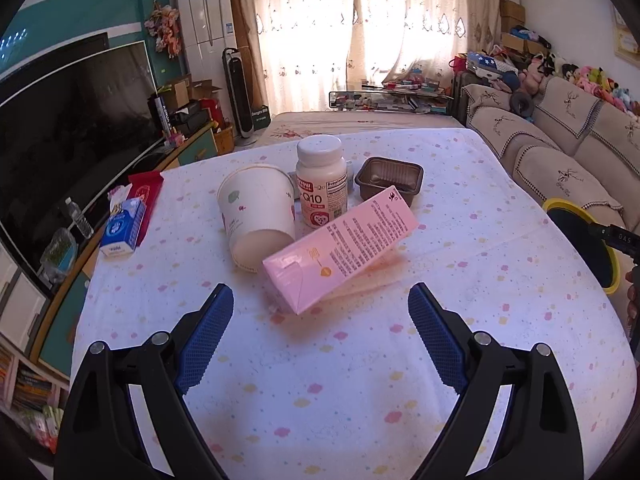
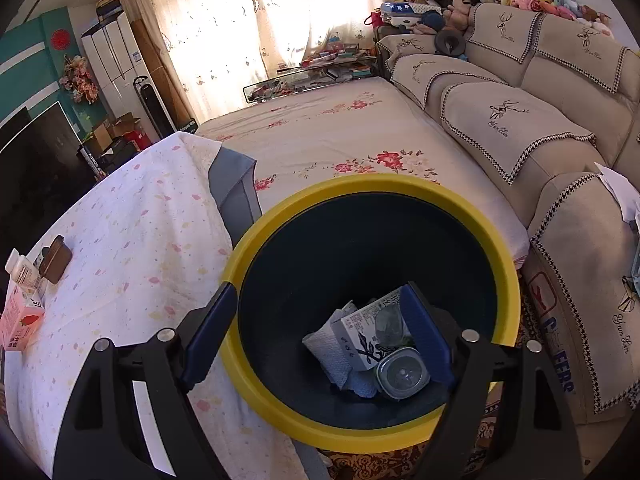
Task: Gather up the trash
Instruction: 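Grasp the pink carton with the left gripper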
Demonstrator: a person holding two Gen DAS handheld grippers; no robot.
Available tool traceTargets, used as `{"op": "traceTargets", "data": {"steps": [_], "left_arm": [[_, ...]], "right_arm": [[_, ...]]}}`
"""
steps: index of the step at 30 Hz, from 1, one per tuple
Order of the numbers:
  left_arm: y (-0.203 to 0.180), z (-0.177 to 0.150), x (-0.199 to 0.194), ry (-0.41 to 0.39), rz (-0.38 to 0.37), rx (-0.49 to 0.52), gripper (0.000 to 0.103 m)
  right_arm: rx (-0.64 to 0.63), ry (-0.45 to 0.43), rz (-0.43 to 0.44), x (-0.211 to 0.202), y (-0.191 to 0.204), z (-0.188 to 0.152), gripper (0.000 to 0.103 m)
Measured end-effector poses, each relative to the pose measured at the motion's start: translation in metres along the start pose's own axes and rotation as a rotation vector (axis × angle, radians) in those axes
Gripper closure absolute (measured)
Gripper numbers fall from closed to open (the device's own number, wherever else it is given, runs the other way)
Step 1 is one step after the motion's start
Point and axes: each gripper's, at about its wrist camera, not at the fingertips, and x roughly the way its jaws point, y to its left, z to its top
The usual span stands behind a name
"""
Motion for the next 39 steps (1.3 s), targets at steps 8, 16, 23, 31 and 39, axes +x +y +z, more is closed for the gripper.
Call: {"op": "traceTargets", "data": {"steps": [8,16,23,31,39], "left_arm": [[0.003,0.02,0.033,0.015,-0.034,0.08,0.015],[-0.007,0.02,0.054,0.051,-0.02,0.148,0.025],[-0.013,0.021,0.061,0.071,-0.016,0.166,0.034],[-0.029,0.024,0.066,0.097,-0.048,0.195,0.045],[-0.029,0.032,0.075,0.118,-0.085,0.154,0.059]], "right_arm": [[-0.007,0.004,0.016,0.001,0.008,-0.001,0.024],[0.004,0.028,0.018,0.008,0.006,-0.003,0.024],[0.004,0.039,0.031,0.01,0.005,-0.004,0.024],[0.01,0.048,0.043,0.012,0.003,-0.006,0.024],[0.017,0.054,0.051,0.011,0.001,-0.008,0.024]]}}
